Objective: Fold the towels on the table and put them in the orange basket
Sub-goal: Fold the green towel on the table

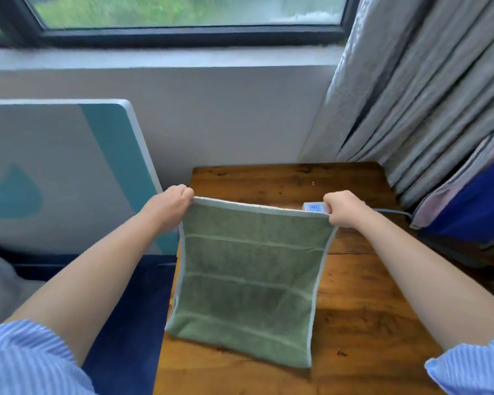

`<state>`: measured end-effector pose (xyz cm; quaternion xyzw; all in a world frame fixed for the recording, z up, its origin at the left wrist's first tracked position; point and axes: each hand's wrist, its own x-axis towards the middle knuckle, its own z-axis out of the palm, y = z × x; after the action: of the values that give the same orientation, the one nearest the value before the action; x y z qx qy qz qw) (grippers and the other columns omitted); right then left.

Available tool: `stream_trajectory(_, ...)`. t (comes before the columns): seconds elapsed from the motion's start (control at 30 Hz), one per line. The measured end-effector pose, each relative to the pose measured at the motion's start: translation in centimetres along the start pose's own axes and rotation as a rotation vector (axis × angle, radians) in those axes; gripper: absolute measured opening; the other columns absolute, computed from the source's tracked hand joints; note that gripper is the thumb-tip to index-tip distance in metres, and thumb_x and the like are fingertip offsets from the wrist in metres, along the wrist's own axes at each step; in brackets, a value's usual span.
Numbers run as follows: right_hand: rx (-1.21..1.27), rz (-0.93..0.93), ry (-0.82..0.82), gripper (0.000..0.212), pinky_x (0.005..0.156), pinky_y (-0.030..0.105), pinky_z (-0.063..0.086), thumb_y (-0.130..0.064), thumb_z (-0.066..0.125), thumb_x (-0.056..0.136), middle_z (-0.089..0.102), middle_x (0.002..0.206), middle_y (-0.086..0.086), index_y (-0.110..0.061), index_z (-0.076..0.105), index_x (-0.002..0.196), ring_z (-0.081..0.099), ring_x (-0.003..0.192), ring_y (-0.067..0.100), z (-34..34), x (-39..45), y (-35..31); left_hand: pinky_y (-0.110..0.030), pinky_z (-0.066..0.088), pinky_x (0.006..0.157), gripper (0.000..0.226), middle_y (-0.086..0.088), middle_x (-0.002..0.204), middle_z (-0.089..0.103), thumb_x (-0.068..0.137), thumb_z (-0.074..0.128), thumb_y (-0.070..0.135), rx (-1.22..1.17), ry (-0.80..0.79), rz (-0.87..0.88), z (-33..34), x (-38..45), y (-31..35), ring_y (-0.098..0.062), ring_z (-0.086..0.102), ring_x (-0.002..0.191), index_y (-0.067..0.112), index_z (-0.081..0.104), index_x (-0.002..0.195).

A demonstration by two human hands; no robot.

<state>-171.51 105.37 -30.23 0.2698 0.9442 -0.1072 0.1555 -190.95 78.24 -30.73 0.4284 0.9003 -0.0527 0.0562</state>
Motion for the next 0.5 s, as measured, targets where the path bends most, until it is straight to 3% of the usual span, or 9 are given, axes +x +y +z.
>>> stream_trajectory(0.07,-0.059,0.043,0.066,0.011,0.065,0.029,0.038,-0.004,0.049,0.081,0.057,0.107,0.014,-0.011,0.04,0.08,0.055,0.094,0.032,-2.0,0.0,-0.8,-0.04,0.041,0.083,0.019,-0.016,0.11,0.046,0.093,0.033,-0.002,-0.013,0.083,-0.029,-2.1,0.5,0.7,-0.028,0.045,0.107,-0.001,0.045,0.107)
stream_trajectory(0.13,-0.149,0.062,0.12,0.006,0.065,0.028,0.04,-0.008,0.048,0.08,0.059,0.104,0.011,-0.01,0.049,0.086,0.058,0.095,0.03,-4.1,0.0,-1.3,-0.042,0.04,0.082,0.024,-0.02,0.107,0.047,0.086,0.032,-0.009,-0.075,0.205,-0.068,-4.5,0.8,0.8,-0.031,0.045,0.103,-0.004,0.046,0.105)
stream_trajectory(0.23,-0.175,0.086,0.272,0.023,0.065,0.028,0.041,-0.011,0.048,0.077,0.062,0.098,0.01,-0.007,0.063,0.094,0.059,0.091,0.029,-7.2,-0.3,-1.0,-0.042,0.04,0.083,0.029,-0.023,0.104,0.048,0.079,0.034,-0.015,-0.1,0.342,-0.079,-7.2,0.2,0.1,-0.032,0.047,0.098,-0.008,0.049,0.103)
stream_trajectory(0.33,-0.016,0.04,0.602,0.026,0.073,0.033,0.042,-0.009,0.049,0.077,0.058,0.106,0.019,0.001,0.064,0.096,0.05,0.105,0.034,-9.5,-0.8,-0.9,-0.048,0.042,0.084,0.027,-0.027,0.103,0.053,0.082,0.04,-0.014,-0.137,0.546,-0.148,-9.2,0.0,-0.3,-0.037,0.05,0.099,-0.01,0.054,0.105)
stream_trajectory(0.4,0.147,0.024,0.785,0.027,0.075,0.038,0.042,-0.007,0.045,0.076,0.054,0.104,0.025,0.008,0.06,0.092,0.047,0.103,0.037,-11.0,-1.2,-1.4,-0.045,0.04,0.084,0.025,-0.027,0.106,0.055,0.085,0.041,-0.01,-0.27,0.734,-0.267,-11.2,0.6,0.3,-0.04,0.05,0.1,-0.009,0.055,0.105)
stream_trajectory(0.5,0.24,-0.024,0.803,0.025,0.065,0.033,0.035,-0.014,0.034,0.071,0.057,0.098,0.024,-0.001,0.053,0.08,0.051,0.087,0.036,-12.7,-2.1,-1.4,-0.042,0.037,0.083,0.025,-0.029,0.108,0.054,0.085,0.039,-0.008,-0.438,0.925,-0.34,-14.1,1.6,1.7,-0.04,0.049,0.101,-0.009,0.055,0.105)
